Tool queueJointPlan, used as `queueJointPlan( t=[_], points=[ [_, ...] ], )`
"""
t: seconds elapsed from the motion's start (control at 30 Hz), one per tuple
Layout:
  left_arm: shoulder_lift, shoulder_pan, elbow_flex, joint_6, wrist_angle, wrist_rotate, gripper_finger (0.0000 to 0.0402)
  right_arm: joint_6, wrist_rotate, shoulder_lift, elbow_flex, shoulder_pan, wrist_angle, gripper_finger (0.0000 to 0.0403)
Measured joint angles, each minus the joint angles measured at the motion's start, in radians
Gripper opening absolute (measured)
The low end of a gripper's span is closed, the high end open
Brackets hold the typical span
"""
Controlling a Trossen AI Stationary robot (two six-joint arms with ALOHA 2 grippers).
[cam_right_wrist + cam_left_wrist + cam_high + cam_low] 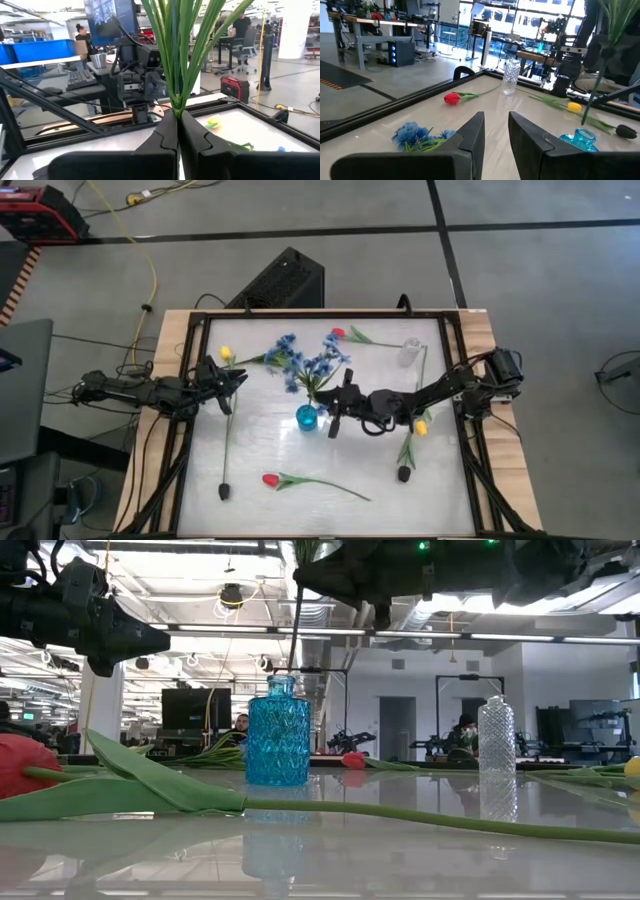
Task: Sort flowers into vase by color
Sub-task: Put the bottom blue flowers into the blue vase
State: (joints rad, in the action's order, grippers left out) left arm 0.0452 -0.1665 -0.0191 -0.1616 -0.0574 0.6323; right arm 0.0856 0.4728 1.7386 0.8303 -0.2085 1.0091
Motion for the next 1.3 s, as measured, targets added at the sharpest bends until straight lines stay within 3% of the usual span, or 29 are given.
queueJointPlan(
  t=[1.03, 1.3],
  points=[
    [0.000, 0.000, 0.000, 0.000, 0.000, 0.000, 0.0075, 0.048, -0.003, 0.000, 0.000, -0.014, -0.035, 0.0025],
    [0.000, 0.000, 0.000, 0.000, 0.000, 0.000, 0.0075, 0.048, -0.003, 0.127, 0.049, -0.014, -0.002, 0.0025]
  ],
)
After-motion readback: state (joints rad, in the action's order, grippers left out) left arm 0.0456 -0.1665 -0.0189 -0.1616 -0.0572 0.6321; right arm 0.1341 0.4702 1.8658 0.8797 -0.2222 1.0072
